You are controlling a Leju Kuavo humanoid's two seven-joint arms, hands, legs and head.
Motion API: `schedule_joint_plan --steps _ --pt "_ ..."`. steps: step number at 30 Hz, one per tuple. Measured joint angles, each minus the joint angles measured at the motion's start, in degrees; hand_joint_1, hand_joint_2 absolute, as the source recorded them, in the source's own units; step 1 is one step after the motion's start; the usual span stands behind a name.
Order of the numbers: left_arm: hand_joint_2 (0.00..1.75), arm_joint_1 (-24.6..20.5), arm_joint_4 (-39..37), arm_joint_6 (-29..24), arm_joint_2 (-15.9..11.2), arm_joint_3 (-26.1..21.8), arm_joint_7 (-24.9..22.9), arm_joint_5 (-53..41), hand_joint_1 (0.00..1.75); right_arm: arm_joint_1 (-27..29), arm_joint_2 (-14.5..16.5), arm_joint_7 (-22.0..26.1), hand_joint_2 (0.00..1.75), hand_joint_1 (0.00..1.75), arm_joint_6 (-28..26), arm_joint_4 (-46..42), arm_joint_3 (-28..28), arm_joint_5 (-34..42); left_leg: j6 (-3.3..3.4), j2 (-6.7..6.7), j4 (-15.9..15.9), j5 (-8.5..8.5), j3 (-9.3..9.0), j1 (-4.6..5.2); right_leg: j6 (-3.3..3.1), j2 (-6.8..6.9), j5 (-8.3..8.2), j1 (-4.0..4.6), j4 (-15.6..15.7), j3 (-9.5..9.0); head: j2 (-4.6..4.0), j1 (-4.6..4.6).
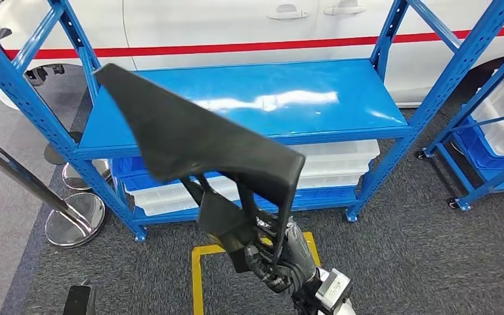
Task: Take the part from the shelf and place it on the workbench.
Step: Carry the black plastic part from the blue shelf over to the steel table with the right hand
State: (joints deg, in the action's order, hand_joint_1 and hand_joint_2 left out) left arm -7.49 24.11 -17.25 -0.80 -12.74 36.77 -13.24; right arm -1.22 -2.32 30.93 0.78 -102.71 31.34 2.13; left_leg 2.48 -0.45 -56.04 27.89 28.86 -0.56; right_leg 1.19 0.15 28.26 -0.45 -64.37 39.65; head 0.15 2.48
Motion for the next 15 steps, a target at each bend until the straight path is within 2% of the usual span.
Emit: schedule_joint_plan --steps 1,2,3,4,5,6,8,9,10,12,13,14,15 --pt "0.00 -0.43 -0.92 -0.01 -0.26 -0.01 -0.43 -0.01 0.00 -0.05 -0.17 -0.19 1.75 1.75 0.03 -0.14 0.02 0.13 0.19 -0.04 -0.09 -0.69 0.89 0.02 0.26 -0.02 2.87 -0.07 -3.70 0.98 0.00 0.00" --pt "0.00 -0.72 -1.71 0.02 -0.50 -0.02 -0.71 -0.01 0.00 -0.08 -0.33 -0.35 1.75 1.75 0.04 -0.21 0.03 0.26 0.16 -0.08 -0.23 -1.35 1.83 0.03 0.48 -0.02 4.73 -0.14 -7.28 1.71 0.00 -0.01" --pt "0.00 -0.91 -2.41 0.04 -0.68 -0.02 -0.94 0.00 0.00 -0.09 -0.46 -0.46 1.75 1.75 0.03 -0.23 0.04 0.38 0.09 -0.11 -0.42 -1.97 2.81 0.05 0.63 -0.02 5.21 -0.20 -9.77 1.84 0.00 0.00" --pt "0.00 -1.06 -3.06 0.04 -0.89 -0.03 -1.21 0.03 0.00 -0.12 -0.59 -0.57 1.75 1.75 0.05 -0.24 0.04 0.50 -0.03 -0.15 -0.67 -2.50 3.77 0.06 0.67 -0.02 4.37 -0.25 -10.37 1.06 0.00 0.00" --pt "0.00 -1.18 -3.59 0.03 -1.05 -0.04 -1.23 0.10 0.00 -0.16 -0.70 -0.65 1.75 1.75 0.10 -0.27 0.04 0.61 -0.18 -0.17 -0.96 -2.94 4.65 0.06 0.58 -0.02 2.85 -0.27 -8.87 -0.75 0.00 -0.01" --pt "0.00 -1.29 -4.02 0.02 -1.20 -0.06 -0.93 0.17 0.00 -0.23 -0.79 -0.71 1.75 1.75 0.15 -0.32 0.04 0.72 -0.34 -0.18 -1.27 -3.34 5.41 0.06 0.38 -0.03 1.49 -0.26 -5.65 -3.49 0.00 -0.01" --pt "0.00 -1.53 -4.63 0.16 -1.44 -0.10 0.59 0.11 0.00 -0.50 -0.92 -0.85 1.75 1.75 -0.06 -0.51 0.05 0.71 -0.82 -0.14 -1.79 -4.06 6.49 0.21 -0.32 -0.04 1.29 0.01 2.33 -9.16 0.00 -0.02" --pt "0.00 -1.63 -4.76 0.42 -1.44 -0.04 1.17 -0.44 0.00 -0.56 -0.96 -0.88 1.75 1.75 -0.74 -0.60 0.03 0.29 -1.10 -0.13 -1.92 -4.44 6.73 0.24 -0.70 -0.07 1.74 0.18 5.02 -10.82 0.00 -0.02" --pt "0.00 -1.57 -4.65 0.69 -1.19 0.16 0.81 -1.47 0.00 -0.47 -0.97 -0.93 1.75 1.75 -1.64 -0.67 -0.08 -0.34 -1.44 -0.11 -1.88 -4.80 6.86 0.26 -1.07 -0.09 2.20 0.35 6.43 -11.46 0.00 -0.02" --pt "0.00 -0.41 -1.79 1.10 0.05 0.89 -4.01 -4.69 0.00 0.34 -0.92 -1.18 1.75 1.75 -2.92 -0.78 -0.73 -1.49 -2.10 -0.07 -1.75 -5.23 6.99 0.20 -1.92 -0.10 1.59 0.19 7.12 -11.20 0.00 -0.02" --pt "0.00 0.54 0.45 1.22 0.93 1.23 -7.36 -6.07 0.00 0.83 -0.88 -1.38 1.75 1.75 -2.90 -0.86 -1.14 -1.60 -2.36 -0.02 -2.28 -4.41 7.33 0.17 -2.45 -0.14 1.11 0.04 7.39 -10.95 0.00 -0.03" --pt "0.00 1.53 2.96 1.49 1.83 1.44 -10.53 -7.17 0.00 1.28 -0.79 -1.65 1.75 1.75 -2.62 -0.96 -1.56 -1.45 -2.58 0.03 -3.76 -2.72 7.93 0.11 -2.90 -0.18 0.50 -0.13 7.65 -10.61 0.00 -0.03" --pt "0.00 2.38 5.01 1.91 2.66 1.56 -12.59 -7.99 0.00 1.70 -0.62 -1.95 1.75 1.75 -2.45 -1.04 -1.94 -1.16 -2.73 0.07 -6.43 -0.22 8.85 -0.04 -3.20 -0.30 -0.07 -0.18 7.75 -10.12 0.00 -0.03"
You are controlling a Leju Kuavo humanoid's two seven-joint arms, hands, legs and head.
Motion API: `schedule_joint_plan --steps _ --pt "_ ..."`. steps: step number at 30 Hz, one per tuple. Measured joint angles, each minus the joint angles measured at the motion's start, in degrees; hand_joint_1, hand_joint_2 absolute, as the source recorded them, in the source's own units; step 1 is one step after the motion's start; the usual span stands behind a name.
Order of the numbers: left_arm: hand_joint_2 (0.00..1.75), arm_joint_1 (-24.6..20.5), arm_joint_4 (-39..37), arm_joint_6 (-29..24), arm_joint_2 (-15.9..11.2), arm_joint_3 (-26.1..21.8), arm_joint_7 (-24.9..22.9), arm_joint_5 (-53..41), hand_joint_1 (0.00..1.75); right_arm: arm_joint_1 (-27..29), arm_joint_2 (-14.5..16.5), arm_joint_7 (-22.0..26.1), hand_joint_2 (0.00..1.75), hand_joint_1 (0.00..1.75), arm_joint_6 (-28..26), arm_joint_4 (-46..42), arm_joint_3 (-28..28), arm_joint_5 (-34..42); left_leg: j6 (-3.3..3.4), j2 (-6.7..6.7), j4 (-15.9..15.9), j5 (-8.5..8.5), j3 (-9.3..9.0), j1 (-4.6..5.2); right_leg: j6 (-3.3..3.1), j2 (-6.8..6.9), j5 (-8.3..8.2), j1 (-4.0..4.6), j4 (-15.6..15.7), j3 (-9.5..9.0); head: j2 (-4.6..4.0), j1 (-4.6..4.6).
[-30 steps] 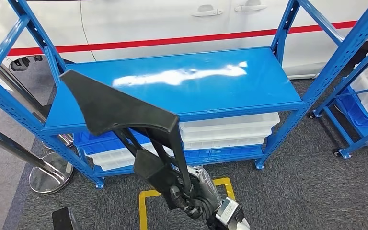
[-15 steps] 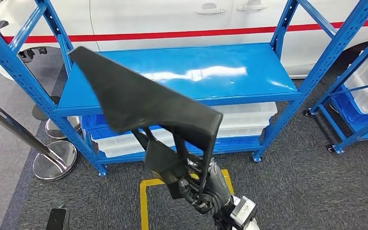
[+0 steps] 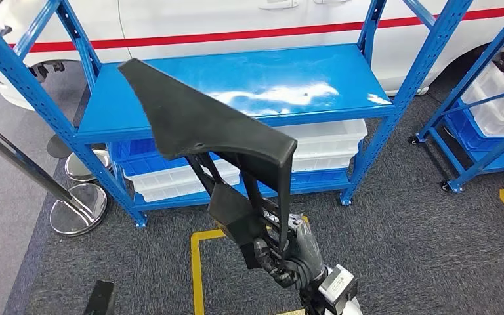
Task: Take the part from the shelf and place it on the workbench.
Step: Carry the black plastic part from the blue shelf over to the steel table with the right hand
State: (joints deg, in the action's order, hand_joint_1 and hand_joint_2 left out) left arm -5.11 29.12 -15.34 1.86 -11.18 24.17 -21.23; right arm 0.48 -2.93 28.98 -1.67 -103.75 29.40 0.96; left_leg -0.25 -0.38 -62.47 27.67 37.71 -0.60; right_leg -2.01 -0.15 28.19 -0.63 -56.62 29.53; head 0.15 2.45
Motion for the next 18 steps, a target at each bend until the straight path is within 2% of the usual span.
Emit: schedule_joint_plan --steps 1,2,3,4,5,6,8,9,10,12,13,14,16,17,18 --pt "0.00 0.76 1.70 0.46 0.73 0.04 -1.37 -0.64 0.00 0.46 0.23 -0.29 1.75 1.75 0.04 -0.05 -0.41 0.31 -0.17 0.01 -3.51 2.73 1.09 -0.09 -0.19 -0.21 -0.50 0.04 -0.03 0.62 0.00 -0.01" --pt "0.00 1.47 3.20 0.89 1.32 0.03 -2.30 -1.22 0.00 1.03 0.45 -0.55 1.75 1.75 -0.05 -0.08 -0.85 0.56 -0.34 0.02 -7.16 4.73 2.06 -0.17 -0.19 -0.43 -0.93 0.09 -0.14 1.26 0.00 -0.01" --pt "0.00 2.14 4.28 1.15 1.72 -0.13 -2.79 -1.60 0.00 1.74 0.61 -0.73 1.75 1.75 -0.22 -0.10 -1.33 0.74 -0.48 0.01 -9.93 5.63 2.53 -0.22 -0.11 -0.76 -1.32 0.14 -0.29 1.91 0.00 -0.01" --pt "0.00 2.70 4.95 1.29 1.97 -0.46 -3.12 -1.75 0.00 2.44 0.68 -0.82 1.75 1.75 -0.40 -0.10 -1.80 0.86 -0.57 0.03 -10.83 5.40 2.12 -0.25 0.02 -1.15 -1.65 0.14 -0.50 2.52 0.00 -0.01" --pt "0.00 3.21 5.22 1.40 2.13 -1.02 -3.33 -1.76 0.00 3.15 0.69 -0.86 1.75 1.75 -0.62 -0.11 -2.23 0.92 -0.60 0.14 -9.35 4.26 0.51 -0.31 0.20 -1.62 -1.90 0.12 -0.77 3.08 0.00 -0.01" --pt "0.00 3.67 5.24 1.57 2.21 -1.79 -3.40 -1.66 0.00 3.88 0.73 -0.88 1.75 1.75 -0.86 -0.21 -2.70 0.94 -0.57 0.58 -5.82 2.82 -2.12 -0.41 0.39 -2.12 -2.10 0.09 -1.10 3.57 0.00 -0.01" --pt "0.00 4.30 4.27 2.30 2.20 -3.83 -2.70 -1.13 0.00 5.27 0.91 -0.98 1.75 1.75 -1.68 -0.56 -3.57 0.83 -0.28 2.91 1.96 1.65 -7.30 -0.60 0.87 -3.01 -2.33 0.07 -1.77 4.36 0.00 -0.01" --pt "0.00 4.49 3.03 2.85 2.01 -5.16 -1.76 -0.80 0.00 5.99 1.02 -1.06 1.75 1.75 -2.43 -0.81 -3.99 0.62 -0.09 3.87 4.17 1.71 -8.63 -0.59 1.18 -3.44 -2.47 0.07 -2.02 4.63 0.00 -0.01" --pt "0.00 4.63 1.53 3.37 1.75 -6.54 -0.68 -0.52 0.00 6.78 1.10 -1.11 1.75 1.75 -3.39 -1.04 -4.41 0.29 0.11 4.34 4.92 2.05 -9.05 -0.53 1.54 -3.90 -2.66 0.06 -2.12 4.85 0.00 -0.01" --pt "0.00 5.03 -1.38 4.05 1.15 -9.35 1.27 -0.27 0.00 9.03 1.14 -0.96 1.75 1.75 -6.09 -1.70 -5.46 -0.60 0.70 3.27 5.21 1.74 -8.98 -0.56 2.31 -4.84 -3.00 0.07 -2.22 5.11 0.00 -0.01" --pt "0.00 5.22 -2.34 4.09 0.99 -10.49 1.90 -0.29 0.00 10.41 1.12 -0.76 1.75 1.75 -7.51 -2.11 -6.07 -1.00 1.11 2.63 5.38 1.52 -8.93 -0.67 2.61 -4.56 -2.63 0.10 -2.71 5.43 0.00 0.00" --pt "0.00 5.44 -3.08 4.02 0.87 -11.59 2.41 -0.36 0.00 11.81 1.11 -0.58 1.75 1.75 -8.97 -2.57 -6.73 -1.32 1.55 1.96 5.61 1.25 -8.82 -0.78 2.86 -3.77 -1.52 0.13 -4.17 6.18 0.00 0.01" --pt "0.00 5.96 -3.81 4.08 0.83 -13.57 2.94 -0.64 0.00 14.25 1.10 -0.38 1.75 1.75 -11.54 -3.37 -8.05 -1.77 2.13 0.56 5.79 0.91 -8.45 -0.68 3.27 -1.50 2.45 0.05 -10.37 9.02 0.00 0.04" --pt "0.00 6.30 -3.91 4.32 0.88 -14.63 3.05 -0.89 0.00 15.43 1.10 -0.33 1.75 1.75 -12.74 -3.75 -8.75 -1.96 2.24 -0.21 5.76 0.84 -8.27 -0.55 3.48 -0.84 4.38 -0.04 -14.26 10.69 0.00 0.03" --pt "0.00 6.61 -3.94 4.66 0.98 -15.64 3.08 -1.18 0.00 16.62 1.10 -0.30 1.75 1.75 -13.78 -4.06 -9.41 -2.13 2.29 -1.00 5.72 0.81 -8.15 -0.46 3.68 -0.52 5.44 -0.14 -17.13 11.78 0.00 0.04"
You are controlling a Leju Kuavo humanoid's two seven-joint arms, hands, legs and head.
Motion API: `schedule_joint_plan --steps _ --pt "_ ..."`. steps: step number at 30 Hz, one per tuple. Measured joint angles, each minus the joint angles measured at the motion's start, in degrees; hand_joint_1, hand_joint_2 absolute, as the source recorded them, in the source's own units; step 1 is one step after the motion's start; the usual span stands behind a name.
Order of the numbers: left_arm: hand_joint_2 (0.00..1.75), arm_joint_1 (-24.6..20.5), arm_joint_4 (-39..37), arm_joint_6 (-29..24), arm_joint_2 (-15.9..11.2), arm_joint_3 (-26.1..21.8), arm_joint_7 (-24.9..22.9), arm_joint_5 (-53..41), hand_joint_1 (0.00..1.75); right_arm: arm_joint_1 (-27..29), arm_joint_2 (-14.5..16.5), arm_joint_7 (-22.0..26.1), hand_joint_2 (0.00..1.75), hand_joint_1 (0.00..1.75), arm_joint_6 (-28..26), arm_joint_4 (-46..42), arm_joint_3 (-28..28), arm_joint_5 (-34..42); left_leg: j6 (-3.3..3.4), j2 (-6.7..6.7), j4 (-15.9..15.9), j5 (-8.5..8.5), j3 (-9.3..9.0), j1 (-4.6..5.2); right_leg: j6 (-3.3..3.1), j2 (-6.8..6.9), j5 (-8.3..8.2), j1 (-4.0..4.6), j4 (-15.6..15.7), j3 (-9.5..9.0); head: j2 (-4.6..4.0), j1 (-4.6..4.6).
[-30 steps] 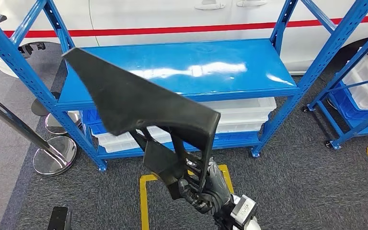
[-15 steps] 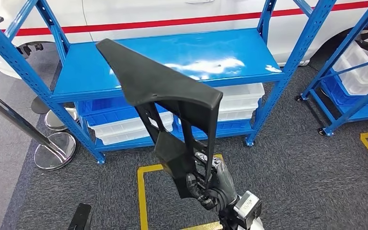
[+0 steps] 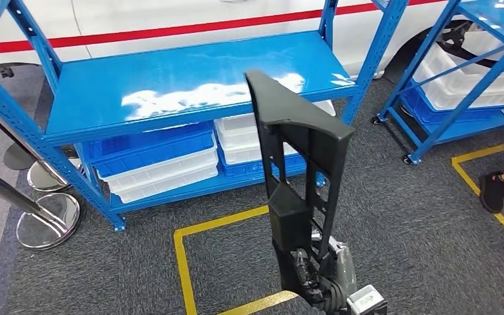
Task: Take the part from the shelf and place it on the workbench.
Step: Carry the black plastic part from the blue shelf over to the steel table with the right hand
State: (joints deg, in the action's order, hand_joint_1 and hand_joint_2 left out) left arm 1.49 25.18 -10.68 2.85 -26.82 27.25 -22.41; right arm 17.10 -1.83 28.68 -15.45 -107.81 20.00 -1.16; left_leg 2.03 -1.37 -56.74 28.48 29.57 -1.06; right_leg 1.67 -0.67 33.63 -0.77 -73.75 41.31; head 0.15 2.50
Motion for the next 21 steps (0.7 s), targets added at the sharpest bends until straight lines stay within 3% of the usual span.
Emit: schedule_joint_plan --steps 1,2,4,6,7,9,11,12,14,15,16,17,18,20,21 --pt "0.00 0.22 0.01 0.41 0.18 -0.98 -0.03 -0.44 0.00 1.18 0.02 0.03 1.75 1.75 -0.95 -0.27 -0.67 -0.16 -0.01 -0.75 -0.05 0.00 0.08 0.05 0.13 0.22 -0.01 -0.08 -0.99 0.12 0.00 -0.01" --pt "0.00 0.35 0.07 0.83 0.44 -1.84 -0.10 -0.97 0.00 2.25 0.03 0.08 1.75 1.75 -1.74 -0.52 -1.27 -0.32 -0.06 -1.46 -0.11 0.04 0.08 0.06 0.17 0.50 -1.10 -0.13 0.45 -1.02 0.00 -0.01" --pt "0.00 0.49 0.61 1.88 1.14 -3.27 -0.25 -2.40 0.00 3.85 0.17 0.33 1.75 1.75 -3.16 -1.13 -2.30 -0.81 -0.34 -2.69 -0.27 0.22 -0.08 0.11 -0.08 2.34 -4.26 -0.06 8.31 -5.72 0.00 -0.01" --pt "0.00 0.64 1.67 2.87 1.99 -4.54 -0.17 -3.92 0.00 4.96 0.48 0.74 1.75 1.75 -4.37 -1.85 -2.96 -1.48 -0.87 -3.73 -0.46 0.50 -0.30 0.40 -0.83 4.36 -5.77 0.35 14.21 -8.94 0.00 -0.02" --pt "0.00 0.67 2.26 3.29 2.50 -5.16 -0.01 -4.66 0.00 5.48 0.67 0.93 1.75 1.75 -4.89 -2.17 -3.19 -1.78 -1.17 -4.21 -0.48 0.58 -0.41 0.55 -1.23 4.75 -5.73 0.57 15.10 -9.27 0.00 -0.02" --pt "0.00 0.66 3.49 4.04 3.55 -6.25 0.54 -6.31 0.00 6.57 0.92 1.25 1.75 1.75 -5.75 -2.67 -3.50 -2.13 -1.80 -5.02 -0.38 0.70 -0.68 0.66 -1.96 3.53 -6.00 0.63 15.19 -9.07 0.00 -0.02" --pt "0.00 0.50 4.55 4.50 4.57 -7.14 0.97 -8.40 0.00 7.40 1.12 1.62 1.75 1.75 -6.40 -3.03 -3.70 -2.18 -2.44 -3.22 -1.73 2.11 -0.32 0.48 -2.69 2.40 -6.43 0.32 15.65 -9.03 0.00 -0.02" --pt "0.00 0.42 4.92 4.32 5.04 -7.50 0.94 -9.61 0.00 7.60 1.25 1.78 1.75 1.75 -6.67 -3.15 -3.74 -2.18 -2.65 -1.75 -3.85 3.68 0.54 0.36 -3.04 1.86 -6.66 0.15 15.82 -8.99 0.00 -0.02" --pt "0.00 0.35 5.36 3.09 5.79 -8.01 0.49 -12.08 0.00 7.80 1.48 1.99 1.75 1.75 -7.18 -3.22 -3.76 -2.33 -2.81 0.39 -11.03 7.61 3.69 0.27 -3.44 0.58 -6.90 0.20 15.77 -8.64 0.00 -0.03" --pt "0.00 0.32 5.54 2.46 6.13 -8.20 0.17 -13.13 0.00 7.90 1.57 2.04 1.75 1.75 -7.42 -3.22 -3.76 -2.43 -2.81 0.71 -14.44 8.86 5.26 0.28 -3.53 -0.17 -6.98 0.26 15.64 -8.45 0.00 -0.03" --pt "0.00 0.25 5.66 2.05 6.44 -8.32 -0.12 -13.93 0.00 8.02 1.63 2.10 1.75 1.75 -7.59 -3.22 -3.76 -2.56 -2.77 0.87 -16.35 9.03 6.17 0.29 -3.57 -0.93 -7.01 0.32 15.47 -8.28 0.00 -0.03" --pt "0.00 0.12 5.74 1.98 6.77 -8.38 -0.37 -14.55 0.00 8.11 1.70 2.12 1.75 1.75 -7.65 -3.22 -3.76 -2.68 -2.66 0.98 -15.92 7.92 6.00 0.28 -3.57 -1.74 -7.02 0.35 15.26 -8.17 0.00 -0.03" --pt "0.00 -0.06 5.78 2.15 6.98 -8.41 -0.60 -15.11 0.00 8.15 1.74 2.16 1.75 1.75 -7.65 -3.22 -3.76 -2.82 -2.49 1.24 -13.40 5.95 4.86 0.28 -3.55 -2.52 -7.02 0.38 15.06 -8.12 0.00 -0.03" --pt "0.00 -0.51 5.82 3.11 7.28 -8.39 -0.92 -16.14 0.00 8.07 1.78 2.39 1.75 1.75 -7.60 -3.27 -3.76 -3.10 -1.95 3.44 -5.92 2.13 1.54 0.23 -3.35 -3.95 -7.01 0.46 14.66 -7.97 0.00 -0.02" --pt "0.00 -0.73 5.87 3.74 7.33 -8.38 -1.02 -16.63 0.00 7.94 1.78 2.55 1.75 1.75 -7.54 -3.31 -3.76 -3.19 -1.74 4.59 -3.28 1.33 0.43 0.22 -3.08 -4.63 -7.10 0.47 14.48 -7.74 0.00 -0.02"
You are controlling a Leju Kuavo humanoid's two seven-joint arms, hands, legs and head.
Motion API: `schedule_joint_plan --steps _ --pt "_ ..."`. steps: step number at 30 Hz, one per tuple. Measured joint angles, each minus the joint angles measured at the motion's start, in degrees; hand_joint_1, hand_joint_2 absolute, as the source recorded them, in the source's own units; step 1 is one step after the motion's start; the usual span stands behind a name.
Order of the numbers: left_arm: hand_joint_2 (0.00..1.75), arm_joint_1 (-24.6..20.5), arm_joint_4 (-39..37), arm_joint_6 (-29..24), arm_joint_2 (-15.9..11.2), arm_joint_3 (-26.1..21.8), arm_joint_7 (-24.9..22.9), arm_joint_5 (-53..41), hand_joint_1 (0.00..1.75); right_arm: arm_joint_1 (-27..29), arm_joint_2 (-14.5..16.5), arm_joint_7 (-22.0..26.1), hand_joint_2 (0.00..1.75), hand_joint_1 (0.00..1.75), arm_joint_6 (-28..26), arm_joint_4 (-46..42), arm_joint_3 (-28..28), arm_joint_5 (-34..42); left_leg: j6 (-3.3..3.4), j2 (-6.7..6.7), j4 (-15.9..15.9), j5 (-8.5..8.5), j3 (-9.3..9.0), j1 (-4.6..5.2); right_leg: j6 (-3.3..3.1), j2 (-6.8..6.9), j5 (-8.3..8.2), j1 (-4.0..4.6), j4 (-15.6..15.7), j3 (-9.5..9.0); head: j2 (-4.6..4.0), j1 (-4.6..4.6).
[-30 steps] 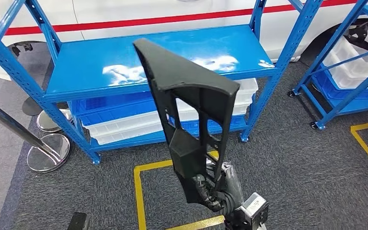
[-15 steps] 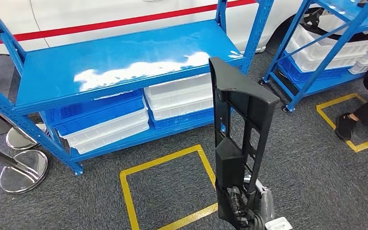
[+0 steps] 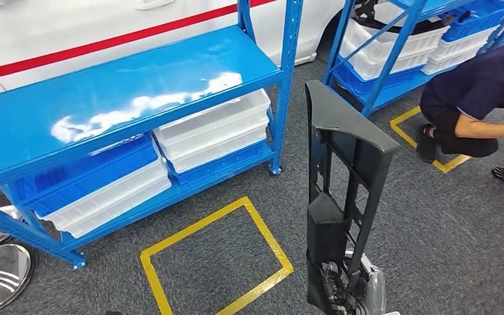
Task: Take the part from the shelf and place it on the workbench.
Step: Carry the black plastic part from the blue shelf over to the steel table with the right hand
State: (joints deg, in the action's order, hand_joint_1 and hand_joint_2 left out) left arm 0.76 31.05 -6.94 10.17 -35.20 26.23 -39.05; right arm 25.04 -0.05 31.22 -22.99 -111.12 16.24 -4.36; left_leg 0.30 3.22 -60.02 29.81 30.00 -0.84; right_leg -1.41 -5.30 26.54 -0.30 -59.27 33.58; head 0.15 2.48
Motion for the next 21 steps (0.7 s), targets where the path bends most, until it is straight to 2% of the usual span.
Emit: schedule_joint_plan --steps 1,2,3,4,6,7,8,9,10,11,12,13,15,16,18,21 --pt "0.00 -0.19 0.09 0.61 0.03 0.06 -0.08 -0.53 0.00 -0.13 -0.01 0.13 1.75 1.75 0.10 -0.04 0.01 -0.09 0.19 0.83 1.47 -0.20 -0.52 0.04 0.37 -0.66 -0.15 -0.07 -0.10 0.31 0.00 0.00" --pt "0.00 -0.38 0.21 1.12 0.05 0.22 -0.16 -1.06 0.00 -0.25 -0.01 0.20 1.75 1.75 0.21 -0.06 0.02 -0.19 0.34 0.92 1.95 -0.04 -0.63 0.11 0.84 -1.34 -0.38 -0.17 -0.11 0.63 0.00 0.01" --pt "0.00 -0.56 0.37 1.52 0.10 0.49 -0.23 -1.56 0.00 -0.31 -0.02 0.23 1.75 1.75 0.29 -0.07 0.03 -0.29 0.56 0.32 2.22 -0.19 -0.66 0.07 1.31 -2.01 -0.66 -0.25 0.00 0.88 0.00 0.00" --pt "0.00 -0.78 0.56 1.83 0.16 0.83 -0.30 -1.98 0.00 -0.32 -0.04 0.24 1.75 1.75 0.35 -0.06 0.04 -0.39 0.86 -0.39 2.54 -0.50 -0.73 -0.02 1.66 -1.81 -0.64 -0.25 -0.14 1.13 0.00 0.01" --pt "0.00 -1.15 0.89 2.12 0.26 1.34 -0.36 -2.35 0.00 -0.56 -0.07 0.25 1.75 1.75 0.37 -0.05 0.06 -0.50 1.57 -1.91 3.22 -1.13 -0.86 -0.28 2.14 0.75 1.18 -0.07 -2.79 2.56 0.00 0.01" --pt "0.00 -1.21 1.00 2.14 0.28 1.45 -0.37 -2.41 0.00 -0.73 -0.08 0.25 1.75 1.75 0.37 -0.05 0.07 -0.55 1.79 -2.74 3.33 -1.26 -0.84 -0.22 2.27 2.63 3.00 -0.13 -5.82 3.99 0.00 0.01" --pt "0.00 -1.18 1.05 2.15 0.28 1.50 -0.37 -2.44 0.00 -0.91 -0.08 0.25 1.75 1.75 0.38 -0.05 0.08 -0.61 1.94 -3.56 3.35 -1.29 -0.77 -0.14 2.47 3.89 4.90 -0.24 -9.55 5.75 0.00 0.01" --pt "0.00 -1.12 1.07 2.15 0.28 1.54 -0.38 -2.47 0.00 -0.99 -0.08 0.25 1.75 1.75 0.38 -0.04 0.09 -0.65 1.97 -4.44 3.33 -1.27 -0.71 -0.06 2.68 4.53 6.25 -0.42 -12.98 7.34 0.00 0.01" --pt "0.00 -1.08 1.09 2.15 0.27 1.56 -0.39 -2.51 0.00 -1.00 -0.09 0.24 1.75 1.75 0.37 -0.02 0.09 -0.68 1.94 -5.28 3.31 -1.22 -0.69 -0.02 2.88 4.84 6.68 -0.63 -15.03 8.25 0.00 0.01" --pt "0.00 -1.09 1.12 2.16 0.28 1.61 -0.39 -2.54 0.00 -0.99 -0.09 0.24 1.75 1.75 0.37 -0.01 0.09 -0.69 1.86 -6.06 3.28 -1.15 -0.71 -0.02 3.05 5.07 6.04 -0.84 -14.96 8.08 0.00 0.02" --pt "0.00 -1.12 1.14 2.17 0.31 1.70 -0.39 -2.57 0.00 -0.99 -0.10 0.23 1.75 1.75 0.37 0.01 0.09 -0.69 1.70 -6.75 3.24 -1.04 -0.79 -0.04 3.15 5.49 4.47 -1.00 -12.54 6.66 0.00 0.02" --pt "0.00 -1.16 1.17 2.23 0.34 1.87 -0.38 -2.70 0.00 -1.00 -0.10 0.23 1.75 1.75 0.38 0.02 0.09 -0.71 1.49 -7.38 3.16 -0.89 -0.93 -0.06 3.17 6.33 2.57 -1.10 -8.50 4.37 0.00 0.02" --pt "0.00 -1.20 1.33 2.56 0.32 2.38 -0.25 -3.37 0.00 -1.14 -0.11 0.22 1.75 1.75 0.64 0.07 0.12 -0.81 0.88 -8.44 3.02 -0.49 -1.19 0.13 2.71 8.27 0.44 -0.80 -1.72 0.59 0.00 0.01" --pt "0.00 -1.22 1.50 2.83 0.28 2.72 -0.12 -3.80 0.00 -1.21 -0.14 0.21 1.75 1.75 0.89 0.09 0.15 -0.91 0.58 -8.85 2.97 -0.35 -1.34 0.24 2.38 8.77 0.25 -0.60 -0.17 -0.18 0.00 0.01" --pt "0.00 -1.27 1.79 3.22 0.23 3.17 0.08 -4.29 0.00 -1.31 -0.19 0.21 1.75 1.75 1.28 0.11 0.20 -1.04 0.22 -9.27 2.97 -0.23 -1.53 0.33 1.92 8.52 0.36 -0.39 0.17 -0.14 0.00 0.01" --pt "0.00 -1.29 1.89 3.33 0.23 3.29 0.12 -4.32 0.00 -1.31 -0.22 0.20 1.75 1.75 1.36 0.11 0.20 -1.07 0.16 -9.37 2.98 -0.23 -1.61 0.32 1.87 8.39 0.36 -0.37 0.17 -0.09 0.00 0.02"
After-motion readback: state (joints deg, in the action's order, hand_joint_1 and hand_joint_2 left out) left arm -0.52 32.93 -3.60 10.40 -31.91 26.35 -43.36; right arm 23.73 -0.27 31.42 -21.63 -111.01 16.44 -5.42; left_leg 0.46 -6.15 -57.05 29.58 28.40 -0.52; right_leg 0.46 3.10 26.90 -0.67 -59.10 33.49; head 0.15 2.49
